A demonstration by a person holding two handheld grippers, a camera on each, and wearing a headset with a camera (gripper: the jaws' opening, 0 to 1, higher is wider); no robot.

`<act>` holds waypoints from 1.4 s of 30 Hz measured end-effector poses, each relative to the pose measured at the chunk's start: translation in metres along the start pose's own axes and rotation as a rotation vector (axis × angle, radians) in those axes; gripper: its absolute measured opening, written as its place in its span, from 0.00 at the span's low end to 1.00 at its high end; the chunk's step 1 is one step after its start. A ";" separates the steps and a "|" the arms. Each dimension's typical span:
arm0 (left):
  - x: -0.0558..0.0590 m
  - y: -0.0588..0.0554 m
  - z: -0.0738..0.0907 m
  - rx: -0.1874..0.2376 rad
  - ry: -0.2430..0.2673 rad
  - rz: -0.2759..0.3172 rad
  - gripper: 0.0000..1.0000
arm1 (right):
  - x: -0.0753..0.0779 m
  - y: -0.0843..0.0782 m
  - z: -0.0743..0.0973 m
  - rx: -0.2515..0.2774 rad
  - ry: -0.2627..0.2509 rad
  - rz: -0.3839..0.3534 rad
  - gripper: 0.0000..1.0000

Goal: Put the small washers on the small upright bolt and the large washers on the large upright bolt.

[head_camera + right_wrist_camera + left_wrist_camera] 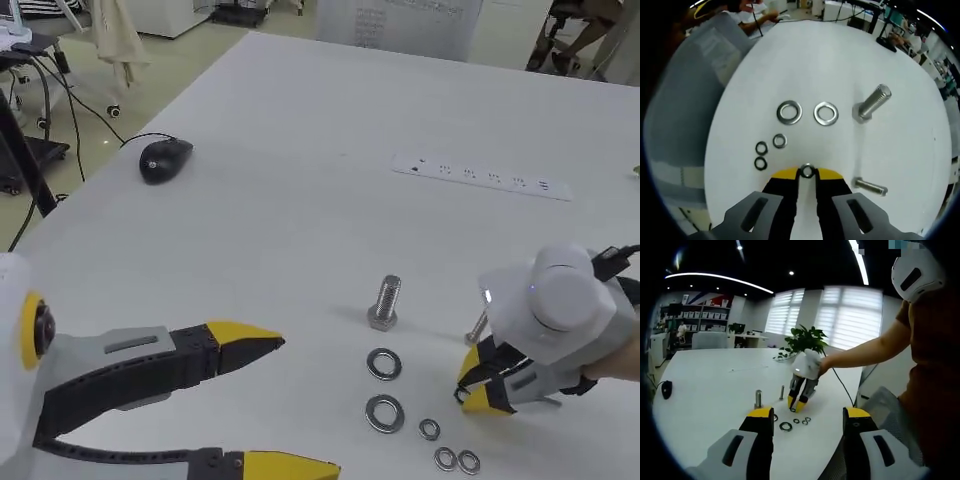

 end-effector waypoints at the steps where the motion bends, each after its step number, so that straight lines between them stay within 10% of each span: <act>1: 0.000 0.000 0.000 0.000 -0.001 0.000 0.55 | 0.000 0.000 0.000 -0.004 -0.003 0.000 0.13; 19: 0.001 0.000 -0.001 0.000 -0.002 -0.004 0.54 | -0.001 -0.008 0.019 0.005 -0.048 -0.009 0.12; 33: 0.004 0.002 -0.004 0.000 -0.021 -0.010 0.54 | 0.014 -0.003 0.080 -0.004 -0.162 0.002 0.12; 42: 0.004 0.003 -0.004 0.007 -0.021 -0.009 0.54 | 0.033 0.007 0.090 -0.028 -0.182 0.028 0.12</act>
Point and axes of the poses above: the centre of the closed fingertips' face, and the gripper's own axes: z roughly backward along the fingers, x roughly to its right, y roughly out of its top, the point moved 5 cm from there along z, roughly backward along the fingers, and after that the axes turned 11 degrees about y, right-handed, at the moved point
